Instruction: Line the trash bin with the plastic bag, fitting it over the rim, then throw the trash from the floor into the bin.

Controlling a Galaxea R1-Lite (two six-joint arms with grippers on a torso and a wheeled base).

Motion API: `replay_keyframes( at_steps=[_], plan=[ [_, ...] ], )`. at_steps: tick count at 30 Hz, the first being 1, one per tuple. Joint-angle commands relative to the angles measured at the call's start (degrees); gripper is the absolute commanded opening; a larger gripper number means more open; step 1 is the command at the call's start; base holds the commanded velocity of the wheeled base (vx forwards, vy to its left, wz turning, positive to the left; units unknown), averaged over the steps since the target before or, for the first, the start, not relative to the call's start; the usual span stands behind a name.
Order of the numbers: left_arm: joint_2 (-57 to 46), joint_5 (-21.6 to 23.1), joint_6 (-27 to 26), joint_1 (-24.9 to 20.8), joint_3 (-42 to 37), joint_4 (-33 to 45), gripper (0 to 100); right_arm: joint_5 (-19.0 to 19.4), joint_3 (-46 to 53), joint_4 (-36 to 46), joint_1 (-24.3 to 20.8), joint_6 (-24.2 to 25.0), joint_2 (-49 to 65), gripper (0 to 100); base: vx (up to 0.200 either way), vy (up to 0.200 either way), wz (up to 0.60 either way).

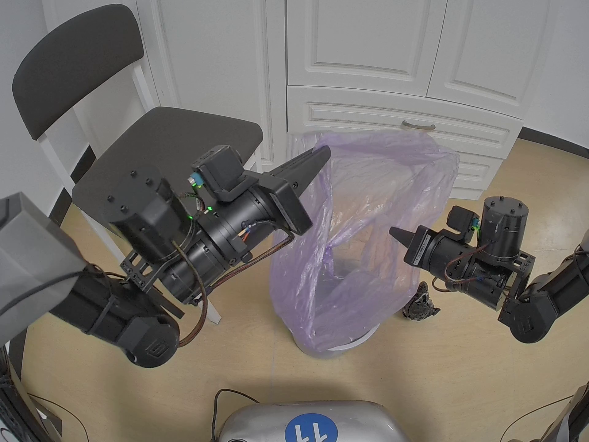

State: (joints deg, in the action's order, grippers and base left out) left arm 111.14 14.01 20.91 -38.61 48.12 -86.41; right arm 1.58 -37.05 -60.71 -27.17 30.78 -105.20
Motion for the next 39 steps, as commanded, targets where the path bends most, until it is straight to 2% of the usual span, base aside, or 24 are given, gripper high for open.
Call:
replay_keyframes(
  at_steps=[1,4,9,10,12,13,14,20,25,28,32,39],
  plan=[
    [6.2,0.1,-0.8,2.2,3.6,1.0,0,-3.1,-4.0,3.2,0.2,0.3,-1.1,0,0.0,0.0,0.0],
    [7.6,0.1,-1.0,3.0,4.1,1.6,0,-4.5,-5.1,4.9,0.1,0.6,-1.6,0,0.0,0.0,0.0],
    [8.0,0.1,-2.3,3.3,4.2,3.4,0,-4.7,-5.8,5.1,0.1,0.6,-1.8,0,0.0,0.0,0.0],
    [8.2,0.1,-6.7,4.2,3.8,6.3,0,-5.7,-6.2,5.4,0.1,0.5,-1.5,0,0.0,0.0,0.0],
    [8.5,-0.3,-11.0,5.1,3.9,8.7,0,-6.0,-6.1,6.7,0.0,0.5,-0.9,0,0.0,0.0,0.0],
    [8.5,-0.4,-11.2,5.2,3.9,8.9,0,-6.0,-6.2,6.8,0.0,0.5,-0.9,0,0.0,0.0,0.0],
    [8.8,-1.1,-14.8,5.9,3.9,10.0,0,-6.1,-6.3,8.3,-0.2,0.5,-0.1,0,0.0,0.0,0.0],
    [8.8,-3.7,-22.9,10.0,4.3,14.5,0,-6.5,-5.6,14.1,-0.2,-0.7,3.3,0,0.0,0.0,0.0],
    [8.2,-7.0,-24.7,12.9,5.9,18.6,0,-6.0,-4.2,20.8,-0.2,-5.8,5.4,0,0.0,0.0,0.0],
    [7.6,-7.2,-24.9,13.7,6.1,20.0,0,-6.4,-3.0,21.0,-0.2,-8.1,5.2,0,0.0,0.0,0.0],
    [6.5,-7.3,-28.1,15.7,5.8,22.9,0,-6.9,-0.8,21.2,0.2,-13.2,5.7,0,0.0,0.0,0.0],
    [4.6,-7.3,-29.1,17.5,5.4,25.9,0,-7.8,-0.3,21.4,2.3,-16.3,5.5,0,0.0,0.0,0.0]
  ],
)
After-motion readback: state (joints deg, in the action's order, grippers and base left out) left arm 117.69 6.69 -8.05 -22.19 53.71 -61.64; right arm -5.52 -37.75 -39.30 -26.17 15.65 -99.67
